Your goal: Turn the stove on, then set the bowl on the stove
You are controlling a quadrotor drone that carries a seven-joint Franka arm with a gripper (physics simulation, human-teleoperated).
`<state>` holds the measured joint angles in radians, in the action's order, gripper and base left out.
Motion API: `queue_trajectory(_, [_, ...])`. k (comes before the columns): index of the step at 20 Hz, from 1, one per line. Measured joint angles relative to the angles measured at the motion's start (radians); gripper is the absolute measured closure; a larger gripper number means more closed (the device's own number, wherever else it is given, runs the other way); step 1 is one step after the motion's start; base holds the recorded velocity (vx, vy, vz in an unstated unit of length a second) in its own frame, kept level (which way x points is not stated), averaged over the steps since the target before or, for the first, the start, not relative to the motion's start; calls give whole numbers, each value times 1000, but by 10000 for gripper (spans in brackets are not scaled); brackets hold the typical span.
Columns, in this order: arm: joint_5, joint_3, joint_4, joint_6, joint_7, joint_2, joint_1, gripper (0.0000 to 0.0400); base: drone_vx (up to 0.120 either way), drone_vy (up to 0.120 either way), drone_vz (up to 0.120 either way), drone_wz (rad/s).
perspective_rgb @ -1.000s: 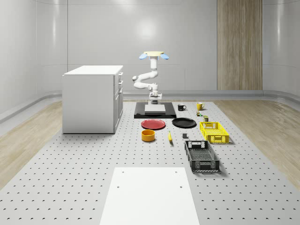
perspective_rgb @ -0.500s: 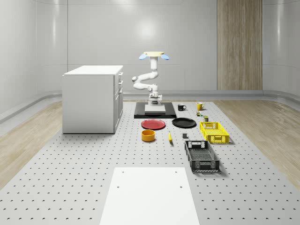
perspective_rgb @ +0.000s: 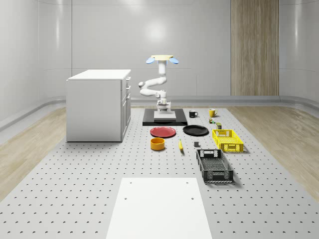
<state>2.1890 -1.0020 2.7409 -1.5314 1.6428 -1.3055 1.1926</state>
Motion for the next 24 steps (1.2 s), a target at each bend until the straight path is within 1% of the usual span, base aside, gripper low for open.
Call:
queue_trajectory(3, [-1,0,0,-1,1,-1,1,0,120,-53,0,0])
queue_trajectory(20, [-4,-2,-1,-6,4,-7,5,0,120,0,0,0])
queue_trajectory(22, [-4,-2,-1,-7,4,-7,5,0,120,-100,0,0])
queue_trajectory(24, [-5,-2,-1,-7,4,-8,5,0,120,0,0,0])
